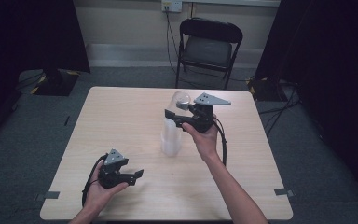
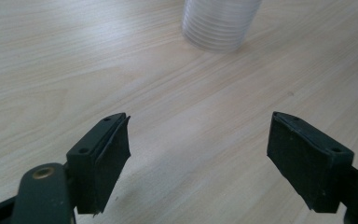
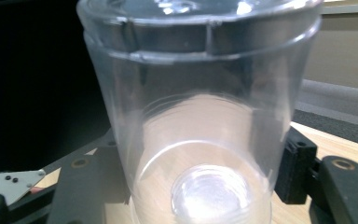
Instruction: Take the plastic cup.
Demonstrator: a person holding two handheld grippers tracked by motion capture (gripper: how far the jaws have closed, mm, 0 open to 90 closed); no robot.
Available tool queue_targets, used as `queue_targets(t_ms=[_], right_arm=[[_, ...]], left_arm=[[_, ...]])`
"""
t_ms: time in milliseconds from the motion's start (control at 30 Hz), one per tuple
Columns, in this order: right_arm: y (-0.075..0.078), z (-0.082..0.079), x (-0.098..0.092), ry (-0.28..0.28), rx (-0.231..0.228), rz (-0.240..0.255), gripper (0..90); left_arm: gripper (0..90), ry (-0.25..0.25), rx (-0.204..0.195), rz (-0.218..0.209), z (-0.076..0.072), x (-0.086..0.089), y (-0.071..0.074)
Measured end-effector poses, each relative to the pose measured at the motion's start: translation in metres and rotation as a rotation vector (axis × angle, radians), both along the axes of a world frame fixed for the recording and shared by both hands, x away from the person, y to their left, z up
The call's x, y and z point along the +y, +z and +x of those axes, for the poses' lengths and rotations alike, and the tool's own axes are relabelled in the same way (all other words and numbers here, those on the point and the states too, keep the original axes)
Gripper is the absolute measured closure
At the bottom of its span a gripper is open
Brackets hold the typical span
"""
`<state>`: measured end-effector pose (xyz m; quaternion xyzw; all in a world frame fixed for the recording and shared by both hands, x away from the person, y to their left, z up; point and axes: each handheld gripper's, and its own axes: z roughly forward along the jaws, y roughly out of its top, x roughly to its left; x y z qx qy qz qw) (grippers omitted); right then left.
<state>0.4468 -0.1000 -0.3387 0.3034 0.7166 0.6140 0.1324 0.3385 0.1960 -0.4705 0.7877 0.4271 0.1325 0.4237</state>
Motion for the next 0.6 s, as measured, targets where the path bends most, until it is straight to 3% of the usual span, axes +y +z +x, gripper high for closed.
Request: queue_targets(t_ms=[433,600], right_arm=[[0.002,-0.015,-0.024,-0.043,-0.003,-0.006,37.0],[0.003,-0.021,-0.035,-0.054,0.005,0.002,37.0]], left_arm=[[21.5,0.005,-0.024,0.010,0.001,-0.002,0.000],[18.7,-0.009,-0.005,0.000,0.001,-0.001,0.002]])
